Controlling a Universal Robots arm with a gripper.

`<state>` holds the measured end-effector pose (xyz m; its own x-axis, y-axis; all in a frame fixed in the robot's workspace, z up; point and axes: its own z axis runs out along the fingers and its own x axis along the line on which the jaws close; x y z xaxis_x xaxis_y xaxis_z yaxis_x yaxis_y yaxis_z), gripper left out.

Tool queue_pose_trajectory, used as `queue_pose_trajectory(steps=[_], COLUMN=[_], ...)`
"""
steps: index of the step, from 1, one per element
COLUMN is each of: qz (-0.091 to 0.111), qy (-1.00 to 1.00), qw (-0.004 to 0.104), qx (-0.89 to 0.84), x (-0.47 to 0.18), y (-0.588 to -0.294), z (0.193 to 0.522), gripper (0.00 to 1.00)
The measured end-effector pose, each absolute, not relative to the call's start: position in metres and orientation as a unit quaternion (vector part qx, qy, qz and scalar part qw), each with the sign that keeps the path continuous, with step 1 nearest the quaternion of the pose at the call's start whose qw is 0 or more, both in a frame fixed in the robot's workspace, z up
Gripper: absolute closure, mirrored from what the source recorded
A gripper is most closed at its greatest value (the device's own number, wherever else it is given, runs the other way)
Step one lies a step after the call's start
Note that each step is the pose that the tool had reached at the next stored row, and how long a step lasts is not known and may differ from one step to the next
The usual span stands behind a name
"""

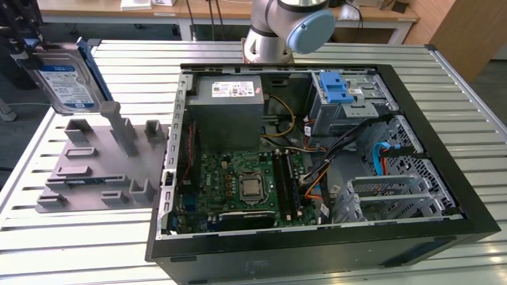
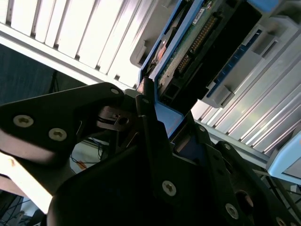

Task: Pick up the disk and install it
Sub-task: 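Pick up the disk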

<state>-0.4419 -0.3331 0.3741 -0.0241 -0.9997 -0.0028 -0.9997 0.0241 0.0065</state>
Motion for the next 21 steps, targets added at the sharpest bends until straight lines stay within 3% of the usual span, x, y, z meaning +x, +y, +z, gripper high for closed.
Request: queue_pose_trajectory(steps=[21], qz=[-0.003], qy=[-0.716], qw=[0.001], qx=[0.699], x=[-0.442], y=[-0.333], z=[0.395], gripper=[0.64])
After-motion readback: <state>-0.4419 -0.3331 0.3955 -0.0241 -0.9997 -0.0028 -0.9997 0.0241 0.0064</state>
